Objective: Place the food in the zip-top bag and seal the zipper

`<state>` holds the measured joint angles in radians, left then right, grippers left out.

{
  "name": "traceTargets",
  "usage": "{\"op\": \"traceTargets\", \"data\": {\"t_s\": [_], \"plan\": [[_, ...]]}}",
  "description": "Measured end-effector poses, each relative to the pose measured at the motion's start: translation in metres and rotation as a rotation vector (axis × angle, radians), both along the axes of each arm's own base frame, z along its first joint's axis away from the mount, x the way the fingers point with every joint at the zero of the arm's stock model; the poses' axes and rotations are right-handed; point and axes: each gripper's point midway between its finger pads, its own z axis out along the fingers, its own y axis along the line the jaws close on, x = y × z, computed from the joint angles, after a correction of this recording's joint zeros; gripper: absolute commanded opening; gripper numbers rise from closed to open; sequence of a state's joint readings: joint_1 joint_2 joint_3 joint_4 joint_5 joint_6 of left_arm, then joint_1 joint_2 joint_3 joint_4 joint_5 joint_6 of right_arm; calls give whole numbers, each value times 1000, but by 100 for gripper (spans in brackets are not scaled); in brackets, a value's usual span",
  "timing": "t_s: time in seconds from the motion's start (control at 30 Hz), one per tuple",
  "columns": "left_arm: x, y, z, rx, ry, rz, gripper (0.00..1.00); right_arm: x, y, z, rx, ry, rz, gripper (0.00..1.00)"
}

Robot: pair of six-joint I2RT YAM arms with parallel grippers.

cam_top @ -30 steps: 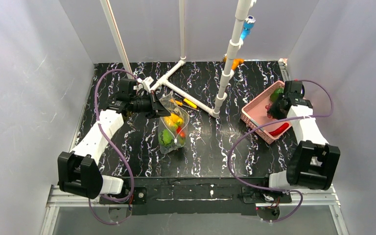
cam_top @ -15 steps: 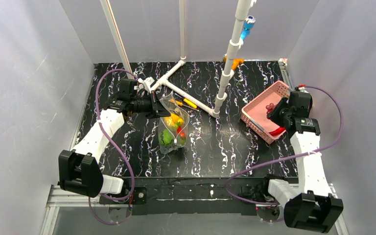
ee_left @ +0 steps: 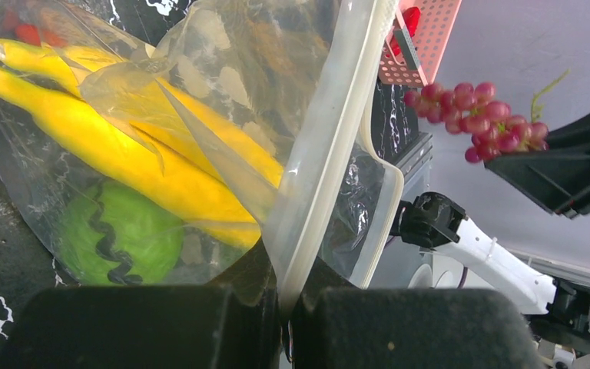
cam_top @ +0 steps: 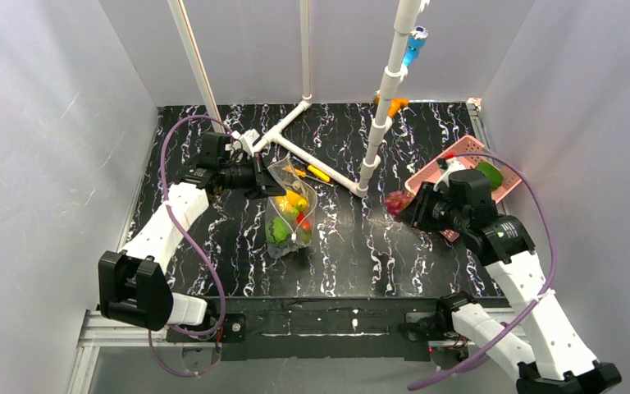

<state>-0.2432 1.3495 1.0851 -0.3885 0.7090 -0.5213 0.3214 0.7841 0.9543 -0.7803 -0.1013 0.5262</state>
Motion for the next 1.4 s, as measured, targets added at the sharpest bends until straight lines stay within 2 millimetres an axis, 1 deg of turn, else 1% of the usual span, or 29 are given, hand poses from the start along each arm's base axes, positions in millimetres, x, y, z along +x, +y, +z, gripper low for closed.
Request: {"op": "traceTargets", "data": {"t_s": [0.07, 0.1, 0.27, 0.33, 0.37, 0.4, 0.43, 0.53, 0.6, 0.67, 0.87, 1.0, 1.1, 1.23, 1.4], "plan": [[0, 0, 0, 4, -4, -3, 0, -11, 18, 6, 19, 19, 77, 1], [0, 0, -1, 5, -4, -3, 0, -13, 25, 10, 34, 28, 100, 1], [1, 0, -2, 13, -12, -4, 0, -53, 82, 19, 53, 68, 355, 1], [1, 1, -2, 17, -15, -4, 0, -68, 106, 32, 61, 65, 459, 1], [1, 1, -2, 18, -17, -5, 0, -73, 116, 42, 72, 58, 496, 1], [1, 1, -3, 20, -19, -6, 0, -75, 123, 50, 84, 49, 522, 1], [1, 1, -3, 21, -21, -8, 0, -76, 133, 65, 107, 31, 545, 1], [1, 0, -3, 25, -26, -13, 0, -73, 154, 97, 171, -21, 591, 1], [0, -1, -3, 27, -28, -16, 0, -71, 166, 111, 207, -39, 618, 1], [0, -1, -3, 29, -31, -20, 0, -68, 178, 118, 229, -45, 646, 1], [0, -1, -3, 31, -36, -24, 0, -54, 211, 117, 236, -3, 694, 1], [0, -1, -3, 31, -37, -24, 0, -44, 228, 113, 236, 9, 702, 1], [-1, -2, -3, 30, -38, -27, 0, -37, 236, 110, 230, 17, 702, 1], [-2, -3, -3, 30, -39, -29, 0, -24, 247, 104, 206, 11, 691, 1], [-2, -3, -3, 26, -48, -30, 0, -8, 252, 85, 154, 19, 665, 1]]}}
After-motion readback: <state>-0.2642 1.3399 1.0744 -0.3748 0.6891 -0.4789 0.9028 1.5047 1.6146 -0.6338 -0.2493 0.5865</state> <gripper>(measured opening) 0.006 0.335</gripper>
